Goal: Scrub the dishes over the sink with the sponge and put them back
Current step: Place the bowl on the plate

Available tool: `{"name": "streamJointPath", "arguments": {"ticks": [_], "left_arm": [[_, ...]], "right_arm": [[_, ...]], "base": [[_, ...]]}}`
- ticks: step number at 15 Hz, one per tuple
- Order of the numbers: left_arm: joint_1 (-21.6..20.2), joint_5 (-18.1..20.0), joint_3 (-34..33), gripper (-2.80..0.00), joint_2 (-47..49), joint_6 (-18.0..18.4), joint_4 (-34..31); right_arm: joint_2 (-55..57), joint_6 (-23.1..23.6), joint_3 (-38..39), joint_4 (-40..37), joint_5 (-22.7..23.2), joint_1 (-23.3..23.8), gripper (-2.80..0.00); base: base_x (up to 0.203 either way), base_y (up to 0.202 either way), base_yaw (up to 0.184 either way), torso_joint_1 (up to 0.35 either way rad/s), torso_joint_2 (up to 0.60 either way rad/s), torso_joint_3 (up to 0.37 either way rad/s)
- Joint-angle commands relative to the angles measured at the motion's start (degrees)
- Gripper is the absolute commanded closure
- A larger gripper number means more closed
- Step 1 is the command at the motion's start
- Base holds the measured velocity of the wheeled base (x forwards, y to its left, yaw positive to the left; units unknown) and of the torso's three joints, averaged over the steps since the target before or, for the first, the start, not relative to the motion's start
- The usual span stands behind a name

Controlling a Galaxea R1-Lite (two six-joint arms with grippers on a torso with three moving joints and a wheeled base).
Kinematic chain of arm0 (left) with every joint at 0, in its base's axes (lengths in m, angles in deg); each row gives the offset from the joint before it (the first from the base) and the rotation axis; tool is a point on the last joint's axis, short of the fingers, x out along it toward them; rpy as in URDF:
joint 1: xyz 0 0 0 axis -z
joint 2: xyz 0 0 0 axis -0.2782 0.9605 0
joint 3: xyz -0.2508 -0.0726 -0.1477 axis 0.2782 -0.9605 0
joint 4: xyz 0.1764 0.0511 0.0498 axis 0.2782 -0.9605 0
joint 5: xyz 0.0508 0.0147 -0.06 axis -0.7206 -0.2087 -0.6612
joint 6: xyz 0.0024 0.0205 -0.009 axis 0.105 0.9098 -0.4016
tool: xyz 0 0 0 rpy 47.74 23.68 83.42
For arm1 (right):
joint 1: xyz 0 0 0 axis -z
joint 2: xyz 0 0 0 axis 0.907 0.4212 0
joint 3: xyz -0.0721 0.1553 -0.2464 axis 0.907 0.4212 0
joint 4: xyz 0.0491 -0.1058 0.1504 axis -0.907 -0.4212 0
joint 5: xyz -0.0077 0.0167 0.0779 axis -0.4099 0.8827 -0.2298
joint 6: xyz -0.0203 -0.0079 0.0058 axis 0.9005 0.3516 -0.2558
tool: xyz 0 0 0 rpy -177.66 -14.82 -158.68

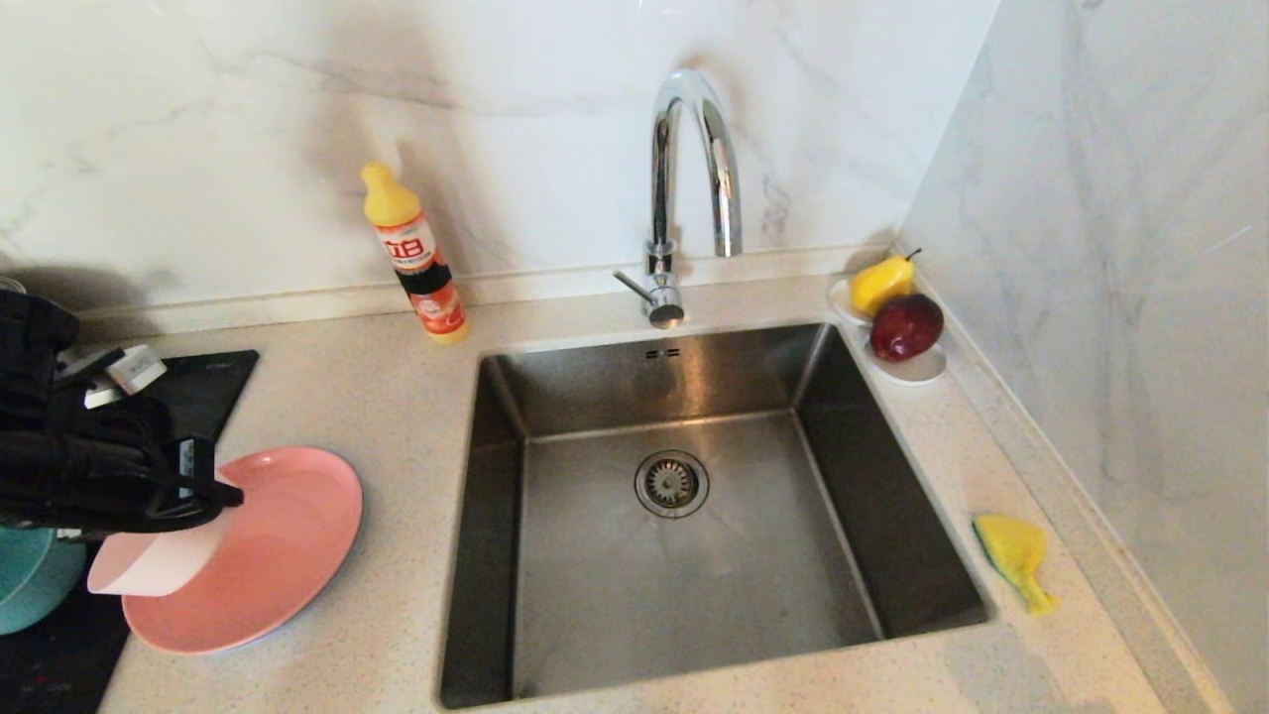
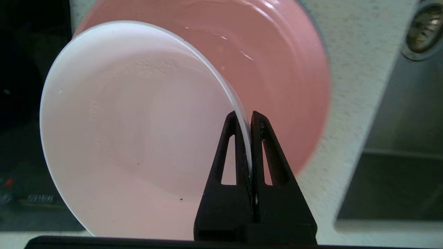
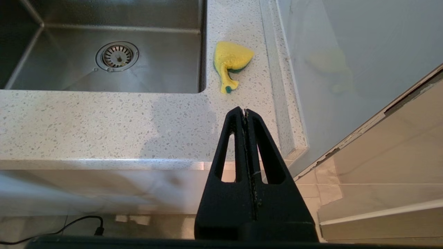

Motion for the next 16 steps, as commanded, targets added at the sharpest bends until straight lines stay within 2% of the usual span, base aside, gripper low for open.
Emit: {"name": "streamJointPath", "arguments": {"ticks": [1,8,9,12,14,16], "left_arm": [[-0.1,0.0,-2.2,0.0,0.9,-0.1,2.1],[0.0,0.0,-2.5,0.0,2.5,-0.3,2.2],[0.0,0.1,-2.5,-2.8,2.5,-0.4,2.2],[0.0,0.6,-2.2,-2.8,2.1,-1.0,2.2],[0.0,0.5,0.8,-2.8,1.5,-4.5,2.7],[-1.0,0.1,6.6,-2.8,0.6,-9.7,2.7]], "right_arm": [[0.1,-0.1,0.0,0.0,0.0,0.0,0.0],[0.1,0.0,0.0,0.0,0.0,0.0,0.0],[0.1,0.0,0.0,0.0,0.0,0.0,0.0],[0.0,0.0,0.0,0.0,0.0,0.0,0.0],[0.1,0.0,0.0,0.0,0.0,0.0,0.0],[0.1,0.0,0.0,0.0,0.0,0.0,0.0]], "base": [[0.0,0.0,0.0,0.0,0.0,0.0],[0.0,0.0,0.0,0.0,0.0,0.0],[0.0,0.0,0.0,0.0,0.0,0.0],[0.0,0.0,0.0,0.0,0.0,0.0],[0.0,0.0,0.0,0.0,0.0,0.0],[0.0,0.0,0.0,0.0,0.0,0.0]]}}
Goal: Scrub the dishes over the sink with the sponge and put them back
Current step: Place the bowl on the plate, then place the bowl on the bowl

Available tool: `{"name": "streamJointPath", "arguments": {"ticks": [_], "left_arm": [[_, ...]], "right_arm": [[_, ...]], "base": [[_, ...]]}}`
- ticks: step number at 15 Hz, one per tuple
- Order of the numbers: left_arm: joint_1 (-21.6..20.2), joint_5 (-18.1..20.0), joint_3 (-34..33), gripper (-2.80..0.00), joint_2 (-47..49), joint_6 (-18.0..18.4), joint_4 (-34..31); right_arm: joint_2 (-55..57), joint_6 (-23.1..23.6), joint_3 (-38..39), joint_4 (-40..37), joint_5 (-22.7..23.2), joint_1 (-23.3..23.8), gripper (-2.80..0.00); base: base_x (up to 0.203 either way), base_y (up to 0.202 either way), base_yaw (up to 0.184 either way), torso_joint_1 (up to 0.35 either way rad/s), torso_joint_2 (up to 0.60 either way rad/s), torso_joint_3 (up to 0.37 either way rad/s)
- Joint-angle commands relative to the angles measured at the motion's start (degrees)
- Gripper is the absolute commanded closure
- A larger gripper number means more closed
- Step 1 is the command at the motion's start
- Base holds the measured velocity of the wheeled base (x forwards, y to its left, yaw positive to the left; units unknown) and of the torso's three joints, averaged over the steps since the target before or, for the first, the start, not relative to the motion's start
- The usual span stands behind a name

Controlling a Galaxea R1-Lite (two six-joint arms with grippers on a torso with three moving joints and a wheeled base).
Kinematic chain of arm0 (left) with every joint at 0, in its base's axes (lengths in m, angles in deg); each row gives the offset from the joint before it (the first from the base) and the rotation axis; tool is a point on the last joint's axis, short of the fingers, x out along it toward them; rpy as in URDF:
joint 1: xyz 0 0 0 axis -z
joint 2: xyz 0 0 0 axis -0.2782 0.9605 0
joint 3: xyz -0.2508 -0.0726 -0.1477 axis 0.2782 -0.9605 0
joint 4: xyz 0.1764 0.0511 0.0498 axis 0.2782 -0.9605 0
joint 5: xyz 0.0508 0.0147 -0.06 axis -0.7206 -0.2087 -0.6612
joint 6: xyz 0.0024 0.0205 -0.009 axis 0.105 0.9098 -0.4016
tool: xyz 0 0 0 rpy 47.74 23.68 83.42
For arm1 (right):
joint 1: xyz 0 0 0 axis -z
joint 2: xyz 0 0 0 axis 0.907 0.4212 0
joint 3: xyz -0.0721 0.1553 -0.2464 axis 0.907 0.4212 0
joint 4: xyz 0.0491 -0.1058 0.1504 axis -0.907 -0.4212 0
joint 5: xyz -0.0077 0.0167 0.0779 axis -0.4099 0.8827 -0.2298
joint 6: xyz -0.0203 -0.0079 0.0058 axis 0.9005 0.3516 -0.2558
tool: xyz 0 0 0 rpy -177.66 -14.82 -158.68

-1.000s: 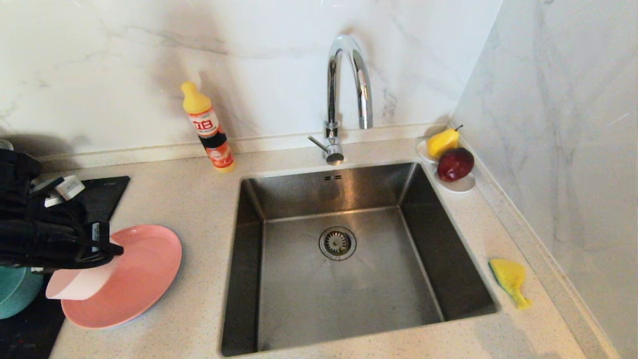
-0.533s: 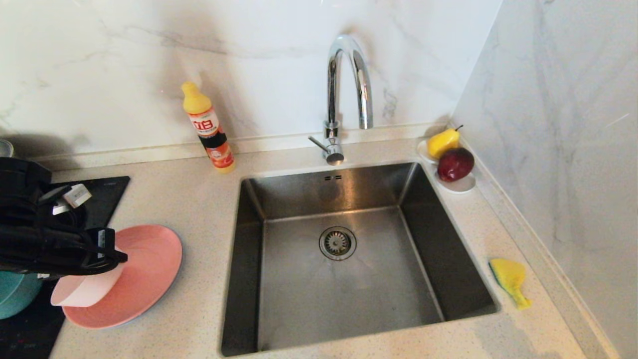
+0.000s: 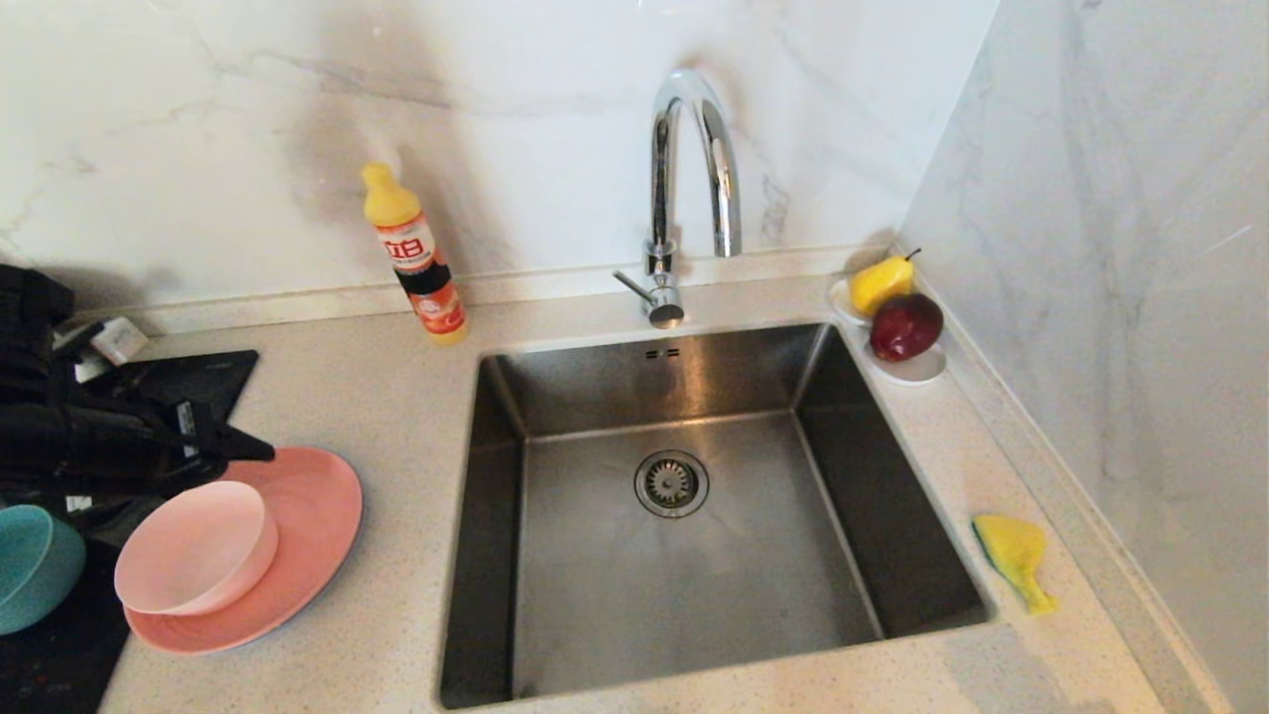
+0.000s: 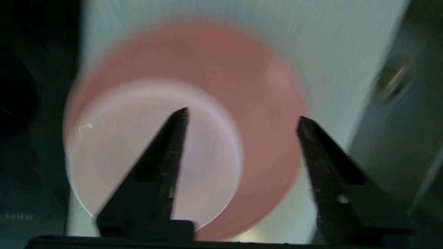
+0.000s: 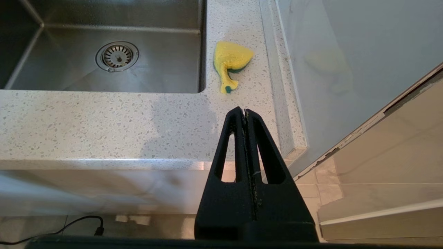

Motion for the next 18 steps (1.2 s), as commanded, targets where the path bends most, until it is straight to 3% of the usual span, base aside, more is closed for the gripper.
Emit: {"name": "streamJointPath", "arguments": {"ticks": [1,2,5,11,12,18], "left_arm": [[-2.6,-0.1,5.0,-2.8,-0.8,-2.5,-0.9],[-5.1,-0.2,7.1,0.0,-0.7,-3.2,-2.7],[-10.4,-1.9,11.8,0.0,2.0,-3.6,-10.2],[-17.7,-3.6,12.6,0.0,5.8,-6.1,-11.5],[-18.9,-3.6,12.9,-2.8,7.2,-6.1,-12.2],[-24.8,-2.8,13.1,-2.8,12.4,-6.0,-12.4]], "right_arm": [[0.1,0.0,0.0,0.0,0.0,0.0,0.0],[0.0,0.0,0.0,0.0,0.0,0.0,0.0],[0.0,0.0,0.0,0.0,0.0,0.0,0.0],[0.0,0.0,0.0,0.0,0.0,0.0,0.0],[0.0,0.0,0.0,0.0,0.0,0.0,0.0],[0.0,0.0,0.0,0.0,0.0,0.0,0.0]], "base": [[0.0,0.0,0.0,0.0,0.0,0.0],[0.0,0.0,0.0,0.0,0.0,0.0],[0.0,0.0,0.0,0.0,0.0,0.0],[0.0,0.0,0.0,0.0,0.0,0.0],[0.0,0.0,0.0,0.0,0.0,0.0],[0.0,0.0,0.0,0.0,0.0,0.0]]}}
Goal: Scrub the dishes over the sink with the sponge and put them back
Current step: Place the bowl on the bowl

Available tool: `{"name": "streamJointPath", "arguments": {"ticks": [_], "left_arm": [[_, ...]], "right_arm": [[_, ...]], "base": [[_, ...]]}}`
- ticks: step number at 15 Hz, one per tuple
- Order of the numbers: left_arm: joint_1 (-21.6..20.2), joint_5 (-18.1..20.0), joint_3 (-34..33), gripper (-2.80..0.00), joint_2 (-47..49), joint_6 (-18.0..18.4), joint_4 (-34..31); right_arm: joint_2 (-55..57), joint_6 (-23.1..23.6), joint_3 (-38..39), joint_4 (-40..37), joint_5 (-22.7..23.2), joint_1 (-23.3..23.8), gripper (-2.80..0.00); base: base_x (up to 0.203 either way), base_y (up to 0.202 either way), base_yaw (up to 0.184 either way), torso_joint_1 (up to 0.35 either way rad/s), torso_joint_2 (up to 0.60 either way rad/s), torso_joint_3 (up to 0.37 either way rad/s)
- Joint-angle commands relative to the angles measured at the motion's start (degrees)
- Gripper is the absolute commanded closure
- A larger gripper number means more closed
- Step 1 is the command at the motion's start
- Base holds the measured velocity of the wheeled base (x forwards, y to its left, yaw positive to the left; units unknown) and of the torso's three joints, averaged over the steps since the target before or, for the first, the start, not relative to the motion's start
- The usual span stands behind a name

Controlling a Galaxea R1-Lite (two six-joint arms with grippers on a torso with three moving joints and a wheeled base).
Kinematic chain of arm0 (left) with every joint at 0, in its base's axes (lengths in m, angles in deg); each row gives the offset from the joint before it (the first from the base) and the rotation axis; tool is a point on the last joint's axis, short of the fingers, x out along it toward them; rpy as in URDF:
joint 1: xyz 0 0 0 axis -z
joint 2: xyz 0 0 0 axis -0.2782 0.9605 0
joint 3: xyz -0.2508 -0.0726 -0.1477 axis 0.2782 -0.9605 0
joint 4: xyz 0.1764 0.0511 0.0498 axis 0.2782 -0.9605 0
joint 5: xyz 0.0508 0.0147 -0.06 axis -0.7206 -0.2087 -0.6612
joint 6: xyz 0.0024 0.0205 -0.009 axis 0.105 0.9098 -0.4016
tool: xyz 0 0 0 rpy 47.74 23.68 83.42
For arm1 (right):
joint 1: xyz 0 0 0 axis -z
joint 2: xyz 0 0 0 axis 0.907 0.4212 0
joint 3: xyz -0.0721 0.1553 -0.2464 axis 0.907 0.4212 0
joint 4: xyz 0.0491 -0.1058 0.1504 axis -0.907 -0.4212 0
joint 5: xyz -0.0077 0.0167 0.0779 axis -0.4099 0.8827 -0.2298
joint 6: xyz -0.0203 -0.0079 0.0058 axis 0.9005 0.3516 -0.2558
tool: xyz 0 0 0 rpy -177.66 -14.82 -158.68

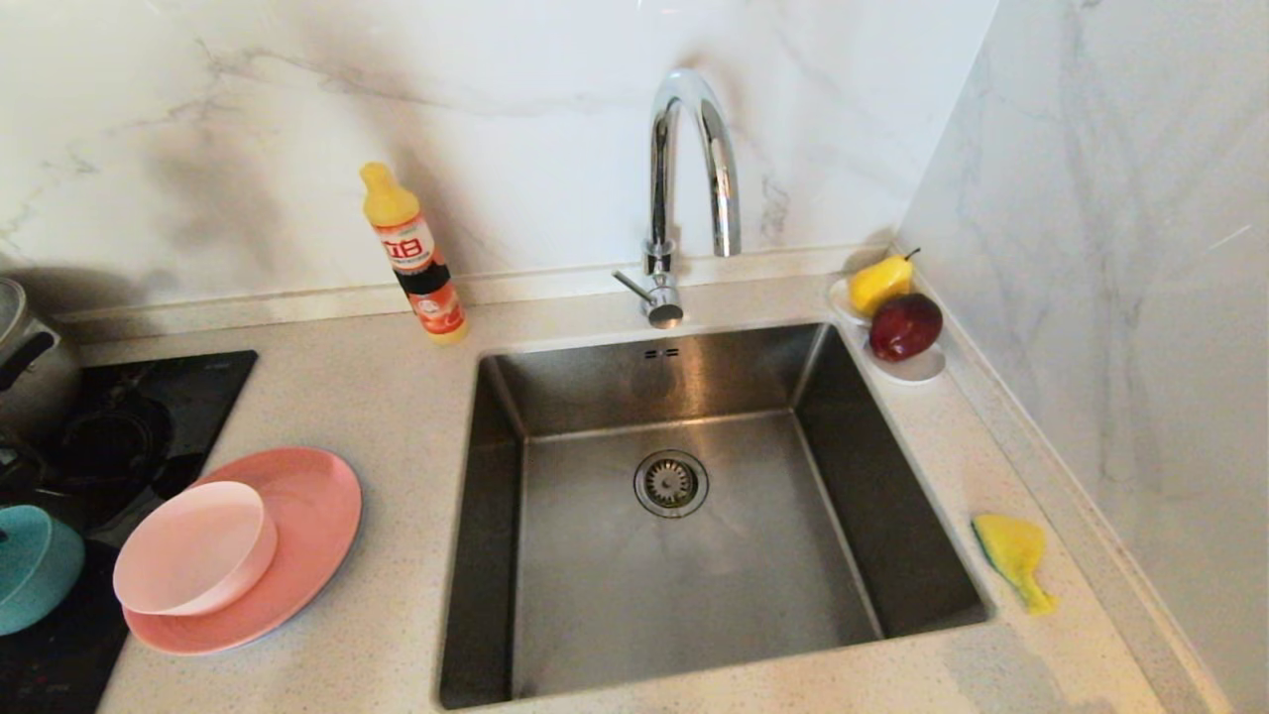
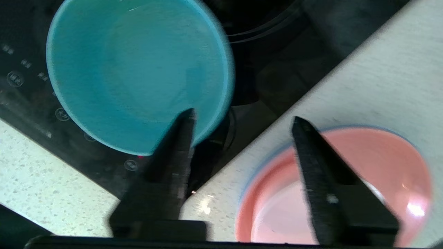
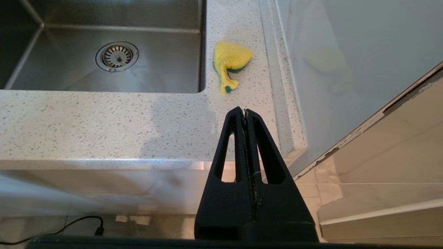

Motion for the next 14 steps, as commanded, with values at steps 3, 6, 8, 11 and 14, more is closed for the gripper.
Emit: {"name": "streamJointPath", "arguments": {"ticks": [3,6,8,11,14], "left_arm": [[-0.9,0.2,-0.6,-2.8,3.2,-0.8,-0.1],[-0.8,0.2,-1.1,-2.8,5.0,-1.0,1.2],[-0.8,0.2,-2.4,-2.8,6.3,-1.0,3.4],[-0.8,0.2,-2.6,-2.8,8.4,-1.5,4.6],[-0.8,0.2,-2.7,-2.8,9.9,-1.6,4.7]], "right_arm": [[0.0,0.1,0.0,0.0,0.0,0.0,0.0],[0.1,0.1,0.0,0.0,0.0,0.0,0.0],[0.1,0.1,0.0,0.0,0.0,0.0,0.0],[0.0,0.1,0.0,0.0,0.0,0.0,0.0],[0.0,0.1,0.0,0.0,0.0,0.0,0.0]], "base": [[0.0,0.0,0.0,0.0,0.0,0.0],[0.0,0.0,0.0,0.0,0.0,0.0],[0.0,0.0,0.0,0.0,0.0,0.0],[0.0,0.0,0.0,0.0,0.0,0.0],[0.0,0.0,0.0,0.0,0.0,0.0]]}}
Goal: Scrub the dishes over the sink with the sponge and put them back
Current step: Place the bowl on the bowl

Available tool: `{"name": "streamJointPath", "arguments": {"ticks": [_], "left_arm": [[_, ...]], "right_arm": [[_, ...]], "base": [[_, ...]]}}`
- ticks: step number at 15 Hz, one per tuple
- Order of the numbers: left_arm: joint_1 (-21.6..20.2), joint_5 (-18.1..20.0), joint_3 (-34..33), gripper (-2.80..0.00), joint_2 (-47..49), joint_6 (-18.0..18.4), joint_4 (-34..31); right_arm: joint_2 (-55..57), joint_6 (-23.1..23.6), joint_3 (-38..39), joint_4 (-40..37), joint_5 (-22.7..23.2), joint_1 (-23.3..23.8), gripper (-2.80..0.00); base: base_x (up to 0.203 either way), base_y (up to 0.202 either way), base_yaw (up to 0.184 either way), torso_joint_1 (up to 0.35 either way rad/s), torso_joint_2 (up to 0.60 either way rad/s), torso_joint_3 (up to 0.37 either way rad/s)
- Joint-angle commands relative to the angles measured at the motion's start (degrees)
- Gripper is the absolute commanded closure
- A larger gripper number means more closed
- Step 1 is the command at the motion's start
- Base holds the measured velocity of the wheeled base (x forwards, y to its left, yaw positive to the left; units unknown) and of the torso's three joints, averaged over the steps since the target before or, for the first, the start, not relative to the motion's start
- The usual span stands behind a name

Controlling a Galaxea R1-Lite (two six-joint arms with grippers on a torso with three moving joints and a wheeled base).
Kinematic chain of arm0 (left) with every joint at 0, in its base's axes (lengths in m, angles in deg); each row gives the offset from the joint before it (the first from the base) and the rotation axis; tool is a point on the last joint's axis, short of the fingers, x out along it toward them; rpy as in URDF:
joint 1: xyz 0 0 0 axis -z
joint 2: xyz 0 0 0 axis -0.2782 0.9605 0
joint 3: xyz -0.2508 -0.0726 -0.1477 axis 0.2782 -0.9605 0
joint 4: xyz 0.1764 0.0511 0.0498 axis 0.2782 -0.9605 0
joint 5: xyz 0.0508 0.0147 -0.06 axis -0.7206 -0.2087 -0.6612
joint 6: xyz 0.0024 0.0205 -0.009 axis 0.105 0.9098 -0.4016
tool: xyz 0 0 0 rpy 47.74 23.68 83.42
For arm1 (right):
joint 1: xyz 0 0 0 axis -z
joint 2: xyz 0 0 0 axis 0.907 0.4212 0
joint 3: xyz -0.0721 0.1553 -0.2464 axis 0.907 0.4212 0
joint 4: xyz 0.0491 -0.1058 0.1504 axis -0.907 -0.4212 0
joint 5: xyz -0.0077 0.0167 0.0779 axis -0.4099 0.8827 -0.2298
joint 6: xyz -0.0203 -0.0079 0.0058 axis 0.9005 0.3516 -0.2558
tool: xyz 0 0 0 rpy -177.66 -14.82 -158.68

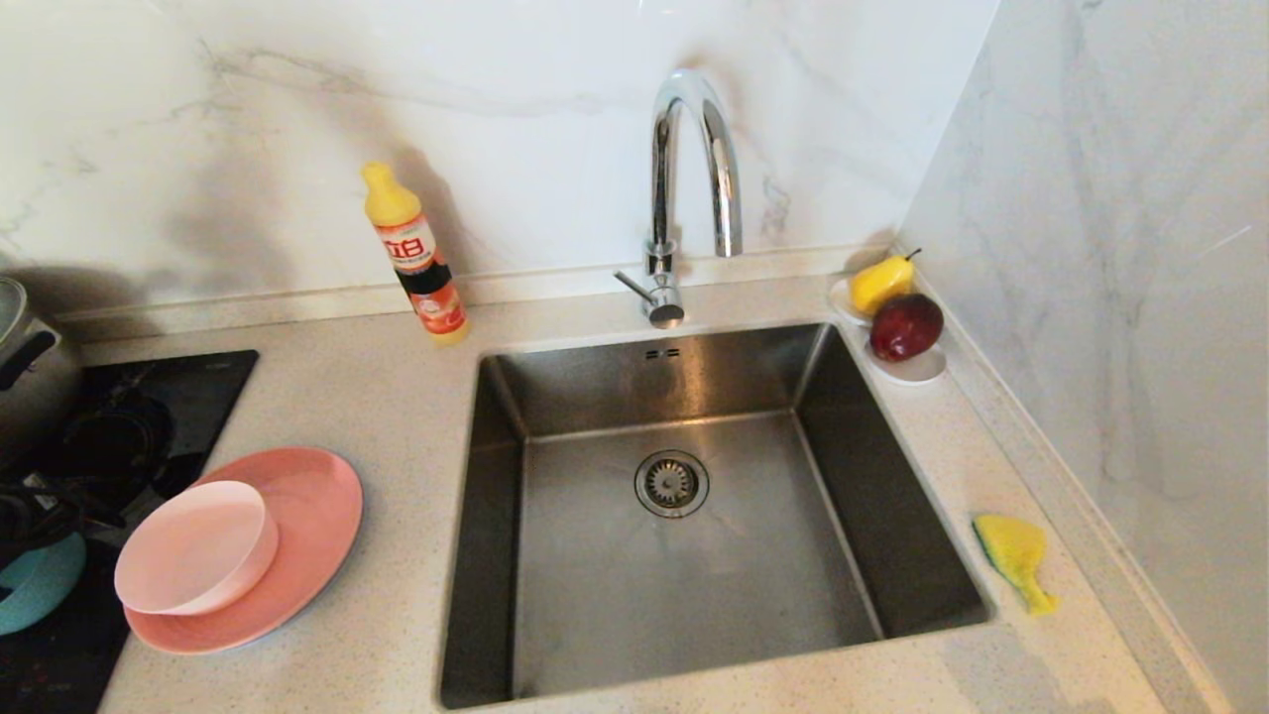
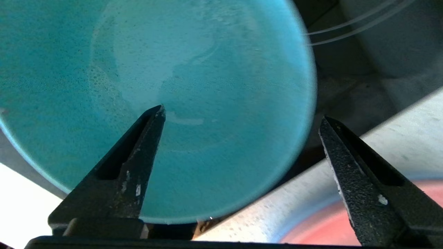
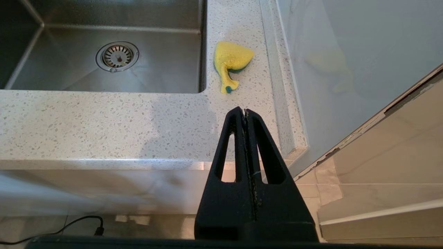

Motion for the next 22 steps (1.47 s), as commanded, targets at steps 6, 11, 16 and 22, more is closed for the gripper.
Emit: {"name": "streamJointPath", "arguments": {"ticks": [6,11,16,22], "left_arm": [[0.0,0.0,1.5,0.0,1.2,-0.2,-0.2],[0.0,0.0,1.3,0.0,1.4,-0.1,-0.2],[0.0,0.0,2.8,0.0,-0.4,-0.2,-0.7],[9.3,1.6,13.2,0.0,-11.6,-2.2,-14.1]], "right_arm": [[0.0,0.1,0.0,0.0,0.0,0.0,0.0],[0.0,0.0,0.0,0.0,0.0,0.0,0.0],[0.0,0.1,0.0,0.0,0.0,0.0,0.0],[0.0,0.1,0.0,-0.1,0.0,0.0,0.0]], "base": [[0.0,0.0,0.0,0.0,0.0,0.0],[0.0,0.0,0.0,0.0,0.0,0.0],[0.0,0.0,0.0,0.0,0.0,0.0],[0.0,0.0,0.0,0.0,0.0,0.0]]}}
